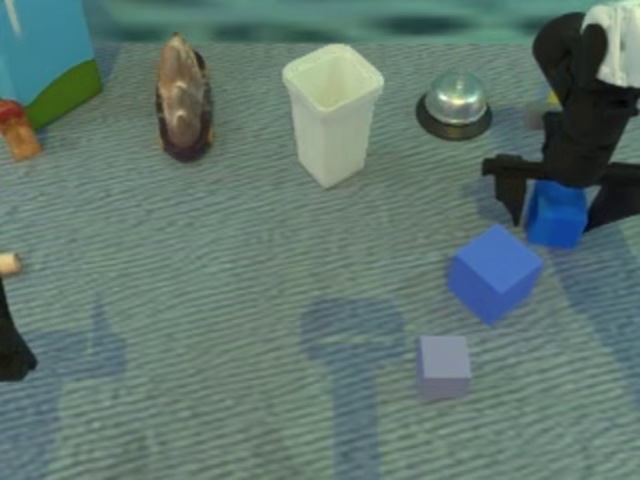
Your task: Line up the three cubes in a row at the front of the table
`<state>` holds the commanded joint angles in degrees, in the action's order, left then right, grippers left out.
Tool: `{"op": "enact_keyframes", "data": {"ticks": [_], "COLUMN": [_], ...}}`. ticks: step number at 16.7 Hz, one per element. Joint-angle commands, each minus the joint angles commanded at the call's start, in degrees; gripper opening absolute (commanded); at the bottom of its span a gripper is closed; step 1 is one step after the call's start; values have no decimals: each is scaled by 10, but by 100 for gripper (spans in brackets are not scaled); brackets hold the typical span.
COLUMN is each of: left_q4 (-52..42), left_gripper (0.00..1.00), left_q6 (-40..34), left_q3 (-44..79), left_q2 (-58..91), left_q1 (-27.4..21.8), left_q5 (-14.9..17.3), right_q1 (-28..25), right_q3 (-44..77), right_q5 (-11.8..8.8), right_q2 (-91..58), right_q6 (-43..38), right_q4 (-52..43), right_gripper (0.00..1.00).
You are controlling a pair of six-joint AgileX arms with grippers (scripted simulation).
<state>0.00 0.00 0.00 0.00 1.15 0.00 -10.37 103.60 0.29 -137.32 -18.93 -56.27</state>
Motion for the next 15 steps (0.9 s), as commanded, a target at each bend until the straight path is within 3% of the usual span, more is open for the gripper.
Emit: {"op": "enact_keyframes", "data": {"ticks": [6, 15], "left_q4": [0, 0], "left_gripper": [100, 100], "left_q6": [0, 0], "left_q3": [0, 0], "left_q2": [0, 0], "left_q1": [0, 0], "left_q5": [0, 0], "right_q1": [0, 2], "right_q3": [0, 3], "right_q5": [0, 4], "right_q2": [0, 13], "right_q6": [0, 1], "right_q4": [0, -4], "right_gripper": [2, 0]}}
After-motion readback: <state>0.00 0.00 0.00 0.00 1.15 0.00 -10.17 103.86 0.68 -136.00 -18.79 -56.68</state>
